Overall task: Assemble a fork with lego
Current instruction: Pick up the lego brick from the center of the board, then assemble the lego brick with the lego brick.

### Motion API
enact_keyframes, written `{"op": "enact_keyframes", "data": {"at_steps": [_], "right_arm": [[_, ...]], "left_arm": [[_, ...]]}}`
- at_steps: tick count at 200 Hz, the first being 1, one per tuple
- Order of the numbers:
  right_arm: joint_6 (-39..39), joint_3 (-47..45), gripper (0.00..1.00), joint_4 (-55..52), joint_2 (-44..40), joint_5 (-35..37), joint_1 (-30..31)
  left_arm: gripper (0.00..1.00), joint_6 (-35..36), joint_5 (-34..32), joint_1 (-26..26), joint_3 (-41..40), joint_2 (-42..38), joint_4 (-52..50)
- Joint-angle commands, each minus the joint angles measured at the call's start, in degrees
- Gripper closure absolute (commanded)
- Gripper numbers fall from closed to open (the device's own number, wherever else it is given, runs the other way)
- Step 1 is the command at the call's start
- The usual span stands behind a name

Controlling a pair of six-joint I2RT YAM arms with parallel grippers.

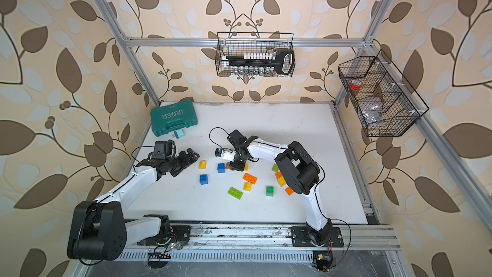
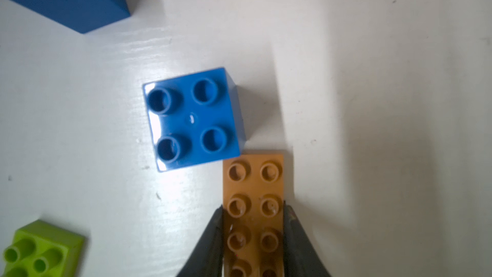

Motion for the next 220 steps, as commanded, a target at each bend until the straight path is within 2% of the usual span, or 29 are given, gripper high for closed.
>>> {"op": "enact_keyframes", "data": {"at_steps": [1,47,141,220], "right_arm": [[-4.8,1.6,0.71,-3.1,-3.7,-3.4,-0.5],[-7.2,6.1,0.73,-7.5,-4.4,-5.2,-0.3],[-5.3,12.3,0.73,-9.7,0.2,-8.4,2.7],[-4.1,13.6,0.72,-9.1,3.9,-7.3,3.1]], "left_arm": [[0.01,1.1,3.1,0.7,2.6,-0.2,-1.3],[0.01,0.2,8.7,2.6,5.6,0.9,-4.8],[0.02,-2.7,17.9,5.1,0.8,-1.8,3.0],[0.03,-4.2,18.2,6.7,-2.8,-2.8,4.2]]}}
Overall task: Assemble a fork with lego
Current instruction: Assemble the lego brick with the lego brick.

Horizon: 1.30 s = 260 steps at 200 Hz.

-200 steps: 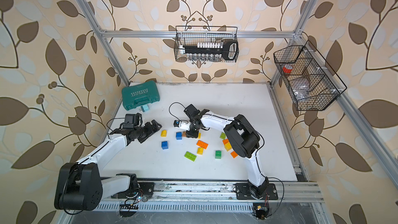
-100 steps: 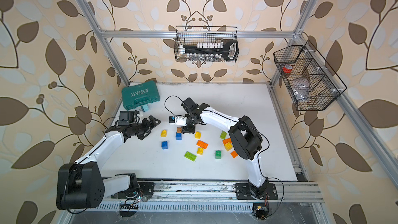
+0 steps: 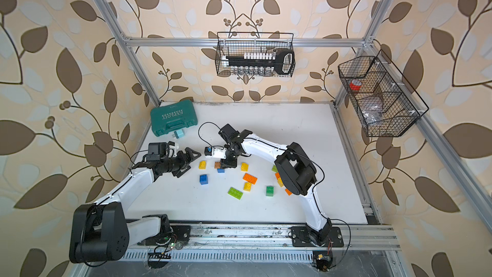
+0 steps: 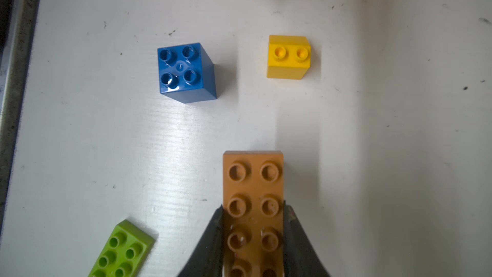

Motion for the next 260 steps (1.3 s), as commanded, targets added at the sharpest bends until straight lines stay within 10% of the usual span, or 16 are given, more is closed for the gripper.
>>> {"op": "enact_keyframes", "data": {"at_steps": [1,260], "right_arm": [[0.8,2.2,0.72,-1.0,1.8,-0.3,0.4],[0.5,7.4,0.74,-12.7,11.3,13.5,5.3]], "left_arm": [[0.03,-0.7,1.2,0.9,-0.7,-1.9,1.5],[0.01,-0.5,-0.2,2.9,-2.3,-2.7,0.7]]}}
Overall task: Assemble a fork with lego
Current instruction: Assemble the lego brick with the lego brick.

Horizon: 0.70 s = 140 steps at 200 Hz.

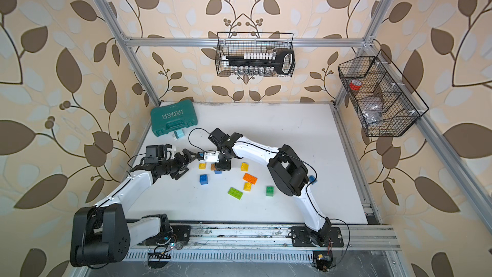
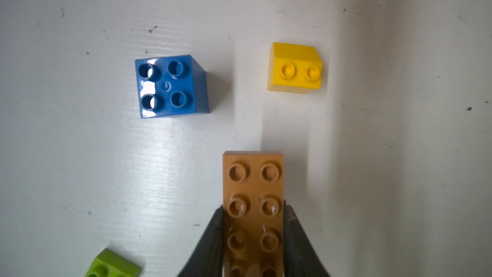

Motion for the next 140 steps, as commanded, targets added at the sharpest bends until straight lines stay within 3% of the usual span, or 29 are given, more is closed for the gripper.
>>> {"op": "enact_keyframes", "data": {"at_steps": [1,42,67,98,140], "right_arm": [[0.0,-0.4,0.75,-8.5,6.3,4.7,0.6],[2.4,1.7,0.75,-10.7,8.2,6.3,0.6],[5.8,1.2,0.77,-9.6,7.3,-0.4,-0.7],[7.5,-3.6,0.77,-2.4,3.6,-2.9,-1.2],[7.7,-8.6,0.77,4.3,-0.2,-0.2,-1.2]], "left_arm": [[0.01,0.3,-0.2,0.8,-0.4,-1.7,0.0],[0.01,0.2,-0.3,0.9,-0.3,-1.5,0.0],[0.01,0.2,0.1,1.1,-0.4,-1.5,0.1],[0.03,-0.3,2.0,1.1,-0.9,-1.1,1.9],[0.33,-4.0,14.9,1.0,-3.1,2.5,12.6]]}}
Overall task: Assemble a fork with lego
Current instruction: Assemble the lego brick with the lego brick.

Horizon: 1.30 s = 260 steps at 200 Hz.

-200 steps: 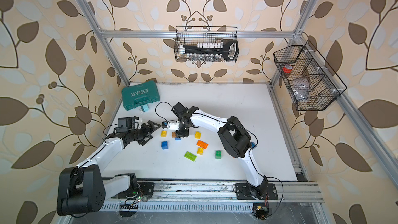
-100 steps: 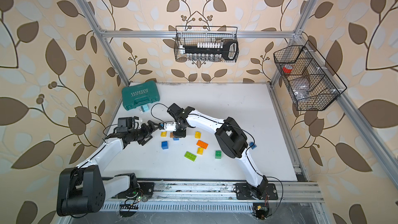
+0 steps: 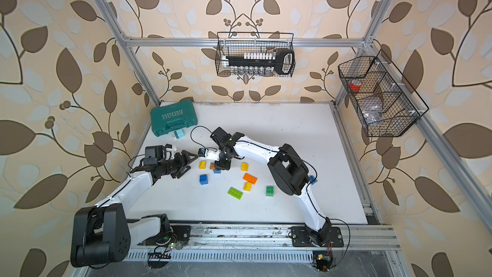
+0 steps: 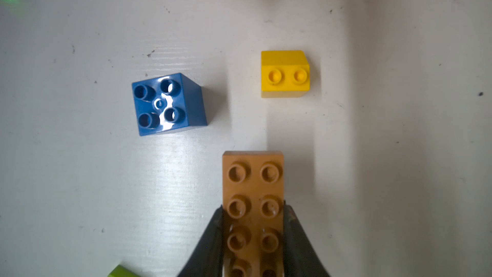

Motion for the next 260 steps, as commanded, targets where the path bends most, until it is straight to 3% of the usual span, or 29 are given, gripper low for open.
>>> {"op": "enact_keyframes", "data": {"at_steps": [1,31,135,260], "right_arm": [[1.4,-4.6,0.76,-0.8,1.3,3.3,-0.1],[1.1,-4.6,0.76,-1.3,0.8,3.3,-0.3],[2.0,-4.0,0.74,-2.4,0.4,3.5,-0.3],[3.5,-0.8,0.71,-4.3,1.9,3.7,-0.2]], "left_arm": [[0.34,-2.2,9.7,0.6,-1.4,2.0,8.0],[0.40,-4.8,13.3,-0.9,-2.8,5.0,14.3],[0.54,-8.6,12.4,-10.3,-5.8,18.2,31.9],[0.74,-6.9,10.9,-13.5,-6.0,24.0,33.1]]}}
